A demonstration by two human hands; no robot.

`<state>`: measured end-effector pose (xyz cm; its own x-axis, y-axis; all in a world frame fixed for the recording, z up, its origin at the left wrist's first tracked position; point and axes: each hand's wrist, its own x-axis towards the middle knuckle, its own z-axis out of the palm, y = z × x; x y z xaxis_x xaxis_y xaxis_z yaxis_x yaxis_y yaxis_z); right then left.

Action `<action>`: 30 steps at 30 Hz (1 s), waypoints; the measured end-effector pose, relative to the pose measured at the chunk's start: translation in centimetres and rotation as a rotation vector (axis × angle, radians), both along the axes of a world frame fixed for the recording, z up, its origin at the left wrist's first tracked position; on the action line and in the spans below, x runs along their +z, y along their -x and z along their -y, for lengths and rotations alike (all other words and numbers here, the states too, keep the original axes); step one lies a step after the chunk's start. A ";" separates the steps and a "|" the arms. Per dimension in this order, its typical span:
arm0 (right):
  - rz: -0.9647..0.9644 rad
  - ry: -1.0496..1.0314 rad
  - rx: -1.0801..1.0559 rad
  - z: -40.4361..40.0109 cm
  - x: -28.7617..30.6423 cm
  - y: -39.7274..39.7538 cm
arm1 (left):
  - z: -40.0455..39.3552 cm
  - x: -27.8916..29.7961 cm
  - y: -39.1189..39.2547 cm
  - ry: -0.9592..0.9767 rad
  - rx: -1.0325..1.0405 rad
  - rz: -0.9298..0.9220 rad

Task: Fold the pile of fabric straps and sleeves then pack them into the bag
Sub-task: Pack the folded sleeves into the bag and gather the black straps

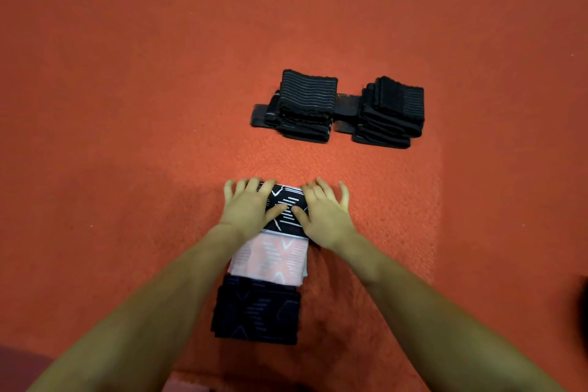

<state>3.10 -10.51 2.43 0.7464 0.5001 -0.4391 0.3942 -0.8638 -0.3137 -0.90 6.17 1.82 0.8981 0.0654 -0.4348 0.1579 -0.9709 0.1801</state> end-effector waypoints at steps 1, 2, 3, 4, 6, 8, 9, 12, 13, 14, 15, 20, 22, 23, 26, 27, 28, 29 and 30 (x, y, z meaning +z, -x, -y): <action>0.020 -0.017 -0.003 0.1 0.0 0.1 | 0.1 0.1 0.0 0.022 0.013 0.011; 0.038 -0.027 -0.004 0.1 0.0 0.2 | 0.2 0.2 0.0 0.044 0.029 0.019; 0.052 -0.027 -0.003 0.1 0.0 0.1 | 0.2 0.2 0.0 0.062 0.046 0.029; 0.060 -0.020 -0.006 0.0 0.0 0.0 | 0.2 0.2 0.0 0.078 0.058 0.044; 0.069 -0.002 -0.014 -0.2 -0.2 -0.4 | 0.1 0.2 0.1 0.097 0.064 0.089; 0.087 0.001 -0.006 -0.1 -0.2 -0.7 | 0.2 0.1 0.3 0.102 0.061 0.149; 0.101 -0.011 -0.007 0.2 -0.2 -0.8 | 0.3 0.1 0.3 0.102 0.054 0.185; 0.133 -0.062 -0.071 1.6 -0.1 -0.5 | 1.4 0.1 -0.3 0.117 0.002 0.269; 0.136 -0.066 -0.101 2.3 0.0 -0.4 | 2.0 0.1 -0.7 0.127 -0.016 0.286; 0.136 -0.064 -0.127 3.1 0.0 -0.2 | 2.8 0.1 -1.1 0.143 -0.032 0.300; 0.132 -0.060 -0.150 4.0 0.0 -0.1 | 3.6 0.1 -1.4 0.167 -0.043 0.305; 0.108 -0.024 -0.225 8.5 -0.4 0.7 | 8.0 -0.1 -2.4 0.270 -0.009 0.289; 0.110 -0.007 -0.261 9.2 -0.7 1.2 | 8.7 -0.5 -2.7 0.271 0.027 0.254; 0.116 -0.003 -0.276 9.3 -0.9 1.4 | 8.9 -0.6 -2.9 0.250 0.029 0.242; 0.136 -0.019 -0.344 8.6 -1.4 2.0 | 9.2 -0.8 -2.9 0.195 0.029 0.218; 0.140 -0.038 -0.369 8.5 -1.5 2.1 | 9.3 -0.9 -2.7 0.204 0.037 0.211; 0.142 -0.056 -0.386 8.5 -1.5 2.1 | 9.5 -1.0 -2.5 0.224 0.047 0.208; 0.142 -0.072 -0.390 8.5 -1.5 2.1 | 9.6 -1.0 -2.3 0.243 0.055 0.203; 0.143 -0.083 -0.382 8.7 -1.6 2.2 | 9.7 -1.0 -2.2 0.250 0.059 0.200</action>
<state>0.95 -19.21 0.88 0.9357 0.2044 -0.2874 0.0946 -0.9305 -0.3539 1.32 -3.56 0.87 0.9653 0.0330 -0.2590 0.1497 -0.8828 0.4452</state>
